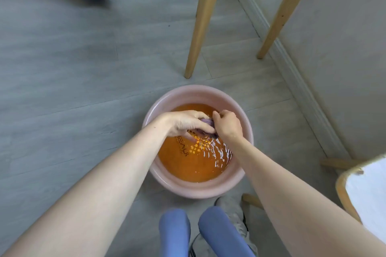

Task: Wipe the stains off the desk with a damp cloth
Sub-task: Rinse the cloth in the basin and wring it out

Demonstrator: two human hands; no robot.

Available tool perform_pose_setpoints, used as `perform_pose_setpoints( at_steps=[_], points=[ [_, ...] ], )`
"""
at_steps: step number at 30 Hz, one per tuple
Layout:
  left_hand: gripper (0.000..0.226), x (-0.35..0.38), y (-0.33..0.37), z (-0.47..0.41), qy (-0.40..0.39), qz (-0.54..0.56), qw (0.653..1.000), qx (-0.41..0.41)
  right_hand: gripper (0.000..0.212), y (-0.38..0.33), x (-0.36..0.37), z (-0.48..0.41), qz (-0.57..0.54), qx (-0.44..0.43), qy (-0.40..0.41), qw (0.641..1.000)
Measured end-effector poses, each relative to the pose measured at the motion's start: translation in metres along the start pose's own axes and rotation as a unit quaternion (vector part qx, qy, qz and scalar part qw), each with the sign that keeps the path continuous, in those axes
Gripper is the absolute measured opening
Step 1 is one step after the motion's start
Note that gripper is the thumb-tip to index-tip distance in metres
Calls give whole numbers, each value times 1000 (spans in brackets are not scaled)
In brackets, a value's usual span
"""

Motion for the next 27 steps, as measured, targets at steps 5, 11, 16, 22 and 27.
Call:
perform_pose_setpoints(
  at_steps=[5, 11, 16, 22, 27],
  points=[
    [34, -9, 18, 48, 131, 245, 955, 102, 23, -11, -21, 32, -250, 63, -110, 960],
    [65, 13, 63, 115, 147, 311, 921, 182, 14, -16, -63, 100, -417, 147, -107, 891],
    [66, 50, 114, 172, 154, 342, 894, 244, 27, -33, -126, 161, -486, 122, -138, 854],
    [41, 132, 142, 220, 141, 243, 927, 247, 32, 3, -230, 223, -517, 77, -27, 852],
    [33, 253, 145, 248, 29, 197, 967, 162, 20, 72, -282, 302, -561, 81, 71, 821]
  ],
)
Point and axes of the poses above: each hand's wrist, its own z-axis away from the middle knuckle, its own x-axis out of the palm, y = z × x, the point moved 9 cm from there along -z, towards the middle knuckle, and after that the axes turned 9 degrees about z, right-handed, at the moved point
